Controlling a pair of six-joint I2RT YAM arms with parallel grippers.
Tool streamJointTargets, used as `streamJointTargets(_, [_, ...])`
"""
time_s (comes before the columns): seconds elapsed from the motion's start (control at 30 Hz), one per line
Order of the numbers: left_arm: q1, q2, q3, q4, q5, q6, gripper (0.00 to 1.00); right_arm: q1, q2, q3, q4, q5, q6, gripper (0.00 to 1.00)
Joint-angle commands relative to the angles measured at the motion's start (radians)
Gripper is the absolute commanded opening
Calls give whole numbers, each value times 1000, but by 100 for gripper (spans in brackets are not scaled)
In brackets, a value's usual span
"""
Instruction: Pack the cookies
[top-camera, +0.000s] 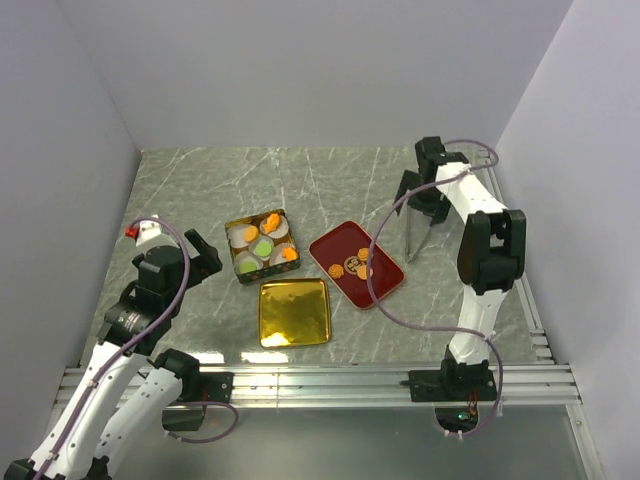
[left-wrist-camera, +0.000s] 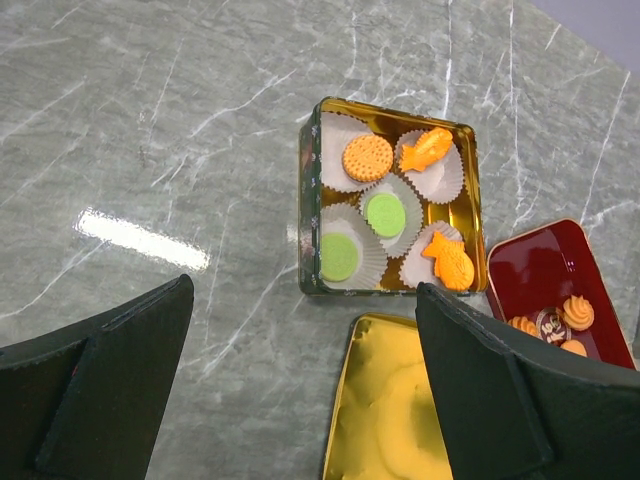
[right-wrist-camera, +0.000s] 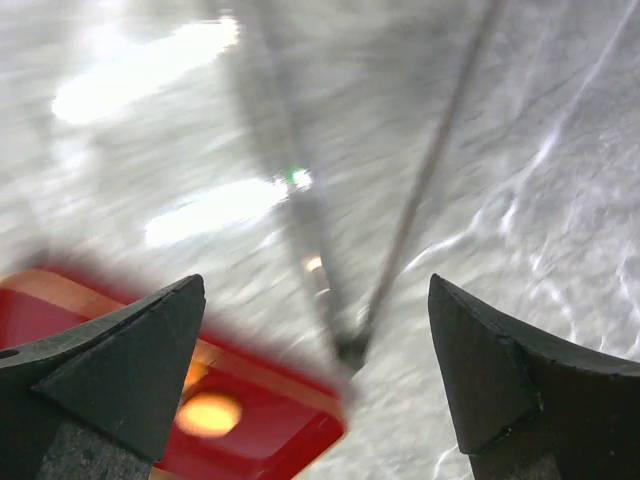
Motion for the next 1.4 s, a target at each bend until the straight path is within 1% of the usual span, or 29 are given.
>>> streamJointTargets(0.0, [1,12,31,17,-17,6,99,100,-167,117,-26,2,17,99])
streamJointTargets(0.03, [1,14,32,17,-15,10,99,164,-188,129,-26,-36,28,100])
streamJointTargets(0.1, [1,24,32,22,-11,18,99,233,-263,148,11,-82,35,100])
streamJointTargets(0.13, [1,29,36,27,-18,29,99,300,-293,148,34,-124,31,100])
streamJointTargets(0.17, [3,32,39,24,-30,30,99,343,-328,140,62,-124,22,100])
streamJointTargets(0.2, [1,43,40,20,-47,27,99,374,-410,105,133,-113,12,100])
streamJointTargets(0.23, [1,52,49,2,-78,9,99,431,-463,70,183,-110,-3,100])
streamJointTargets(0.27, [1,64,57,-15,-93,-5,99,450,-519,-38,312,-121,-9,100])
streamJointTargets(0.3, [3,96,66,-30,-104,-20,99,459,-646,-106,386,-132,-14,100])
streamJointTargets(0.37, [1,128,95,-65,-97,-45,99,470,-769,-246,530,-168,12,100])
streamJointTargets(0.4, [1,151,103,-64,-80,-42,99,470,-878,-382,657,-172,26,100])
streamJointTargets(0.47, [1,165,121,-72,-49,-39,99,470,-964,-490,741,-188,58,100])
streamJointTargets(0.5, [3,171,128,-70,-49,-36,99,470,-1022,-572,791,-211,64,100])
streamJointTargets(0.53, [1,170,129,-70,-52,-48,100,470,-1047,-614,816,-222,68,100])
streamJointTargets(0.6, [1,159,118,-79,-102,-115,100,471,-1099,-701,864,-234,62,100])
streamJointTargets(0.67, [1,149,86,-59,-101,-118,99,470,-1120,-743,872,-239,36,100])
streamJointTargets(0.77, [1,130,63,-9,-38,-98,99,471,-1144,-771,870,-253,-3,100])
streamJointTargets(0.87, [1,113,34,42,77,-97,98,470,-1161,-798,873,-262,-20,100])
streamJointTargets(0.93, [1,118,11,43,165,-144,95,473,-1169,-812,873,-264,-9,100])
streamJointTargets(1.0, [1,135,-7,37,225,-189,90,471,-1164,-829,864,-250,2,100])
streamJointTargets(1.03, [-8,139,-29,34,258,-228,90,473,-1160,-831,850,-236,17,100])
streamJointTargets(1.07, [-17,142,-40,25,282,-249,89,473,-1135,-820,802,-186,20,100])
streamJointTargets(1.13, [-46,126,-64,8,276,-299,89,471,-1095,-793,725,-141,22,100])
streamJointTargets(1.17, [-55,112,-70,-4,261,-313,89,470,-1040,-748,623,-88,22,100])
streamJointTargets(1.23, [-75,80,-81,-9,258,-335,89,468,-974,-702,523,-32,11,100])
streamJointTargets(1.27, [-78,73,-83,-13,266,-338,89,464,-900,-661,434,-23,8,100])
streamJointTargets(1.33, [-89,76,-89,-19,275,-348,88,450,-824,-625,363,-52,0,100])
streamJointTargets(1.37, [-97,84,-90,-24,273,-353,88,448,-760,-604,320,-73,-1,99])
